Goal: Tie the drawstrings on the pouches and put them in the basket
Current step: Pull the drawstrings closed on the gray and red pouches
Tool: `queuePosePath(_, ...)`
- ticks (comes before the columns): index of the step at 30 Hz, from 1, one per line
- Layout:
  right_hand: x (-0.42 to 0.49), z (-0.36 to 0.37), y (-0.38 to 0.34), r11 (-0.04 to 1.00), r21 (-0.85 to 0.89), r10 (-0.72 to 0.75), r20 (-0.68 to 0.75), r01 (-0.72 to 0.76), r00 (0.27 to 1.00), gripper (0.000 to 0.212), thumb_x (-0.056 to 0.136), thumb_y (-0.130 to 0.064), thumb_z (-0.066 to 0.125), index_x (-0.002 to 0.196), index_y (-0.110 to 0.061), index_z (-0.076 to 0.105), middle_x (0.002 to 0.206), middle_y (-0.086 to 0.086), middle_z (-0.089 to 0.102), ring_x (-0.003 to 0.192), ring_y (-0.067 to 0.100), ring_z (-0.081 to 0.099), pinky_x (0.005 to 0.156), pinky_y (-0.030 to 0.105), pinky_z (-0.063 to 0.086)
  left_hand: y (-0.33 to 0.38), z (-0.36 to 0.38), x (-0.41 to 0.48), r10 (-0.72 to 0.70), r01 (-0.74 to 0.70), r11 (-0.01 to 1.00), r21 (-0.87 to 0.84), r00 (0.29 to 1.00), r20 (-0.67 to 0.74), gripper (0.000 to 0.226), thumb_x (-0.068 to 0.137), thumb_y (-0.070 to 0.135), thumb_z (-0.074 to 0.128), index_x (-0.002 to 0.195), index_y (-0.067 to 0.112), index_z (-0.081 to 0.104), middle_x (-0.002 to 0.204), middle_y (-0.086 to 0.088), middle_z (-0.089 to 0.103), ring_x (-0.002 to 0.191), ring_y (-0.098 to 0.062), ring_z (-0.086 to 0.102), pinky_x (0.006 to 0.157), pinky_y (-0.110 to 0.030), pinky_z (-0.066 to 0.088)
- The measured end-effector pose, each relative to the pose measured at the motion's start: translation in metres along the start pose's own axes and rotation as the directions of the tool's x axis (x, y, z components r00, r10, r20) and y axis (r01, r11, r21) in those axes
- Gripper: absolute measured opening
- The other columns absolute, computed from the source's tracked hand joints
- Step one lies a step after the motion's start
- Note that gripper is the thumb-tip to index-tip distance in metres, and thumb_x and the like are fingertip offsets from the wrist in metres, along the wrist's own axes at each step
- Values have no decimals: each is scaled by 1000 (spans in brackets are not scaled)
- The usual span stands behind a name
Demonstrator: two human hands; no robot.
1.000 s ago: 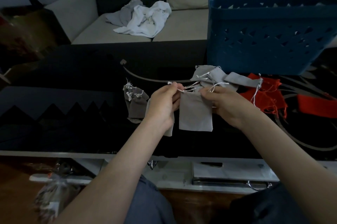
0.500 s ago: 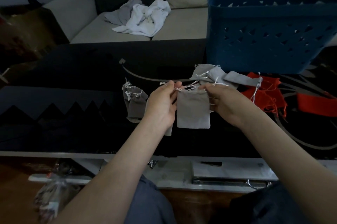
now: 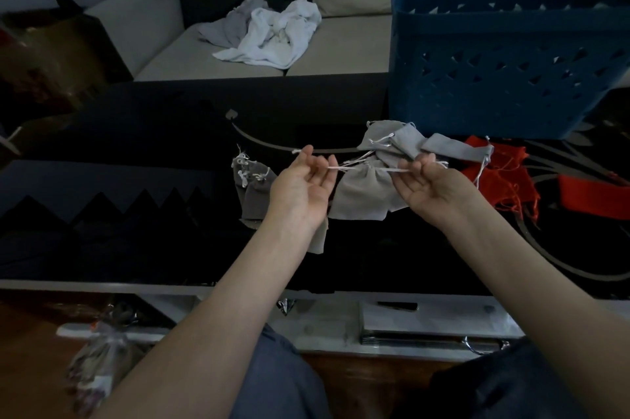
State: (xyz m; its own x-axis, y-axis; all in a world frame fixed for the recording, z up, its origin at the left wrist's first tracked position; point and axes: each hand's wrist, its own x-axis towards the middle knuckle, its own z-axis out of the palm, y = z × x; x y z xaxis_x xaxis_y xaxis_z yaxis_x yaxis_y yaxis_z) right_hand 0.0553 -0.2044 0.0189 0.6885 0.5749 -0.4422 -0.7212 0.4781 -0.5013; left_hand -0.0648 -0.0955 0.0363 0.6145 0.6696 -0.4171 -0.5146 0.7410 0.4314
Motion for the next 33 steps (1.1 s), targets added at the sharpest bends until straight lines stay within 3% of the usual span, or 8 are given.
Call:
queuePosePath(4,-8,5,2,982,-154,-83,195,114,977,32,102,-9,34,72,-10,46,45,-3,36,42,9,37,51,22,51,-1,1,0,33,-34,995,90,999,10,15,97,0,43,91,3,56,52,0,46,41,-7,40,47,-22,47)
queuePosePath(7,-15,6,-2,796,-482,-187,378,365,907,26,103,-15,34,86,-8,52,49,-4,35,45,8,34,49,21,42,-4,1,-1,81,-113,934,338,991,109,21,100,10,42,91,7,61,62,0,53,45,-5,46,53,-21,49)
queuePosePath(10,-22,7,0,465,-693,-251,494,551,833,15,101,-15,40,92,-8,48,54,-3,45,45,7,40,48,19,39,-8,-1,-5,9,-157,781,604,971,241,25,101,15,42,97,13,66,68,2,56,54,-5,49,59,-20,49)
queuePosePath(15,-29,8,8,222,-736,-202,607,639,769,12,94,-12,53,83,-17,55,58,-1,55,53,8,46,54,20,38,-19,-5,-13,-55,-404,388,829,887,458,25,100,29,45,98,15,66,67,15,58,64,1,52,61,-17,42)
queuePosePath(17,-30,8,8,168,-733,-195,631,659,751,10,93,-9,53,86,-15,57,63,3,57,55,5,50,55,17,40,-20,-5,-16,-84,-451,320,833,862,500,26,99,32,44,89,19,64,66,18,59,64,5,53,62,-15,41)
queuePosePath(22,-28,4,12,115,-710,-191,671,695,717,15,93,-4,52,100,-18,51,76,4,68,72,7,64,67,17,49,-23,-4,-20,-64,-459,275,845,868,493,32,99,36,43,88,13,63,73,7,56,67,-1,53,62,-15,43)
queuePosePath(26,-27,3,11,83,-709,-138,688,701,712,24,92,-3,53,110,-18,46,78,4,69,77,10,67,75,23,52,-25,-2,-21,-31,-433,307,847,885,464,34,102,27,38,76,21,59,58,12,49,54,4,47,53,-11,40)
queuePosePath(33,-30,4,3,-21,-672,-123,736,740,666,26,89,-6,57,111,-18,60,75,-1,66,80,13,62,76,22,47,-28,0,-17,14,-390,359,848,911,413,29,101,21,38,87,14,62,53,10,43,49,-1,42,51,-15,38)
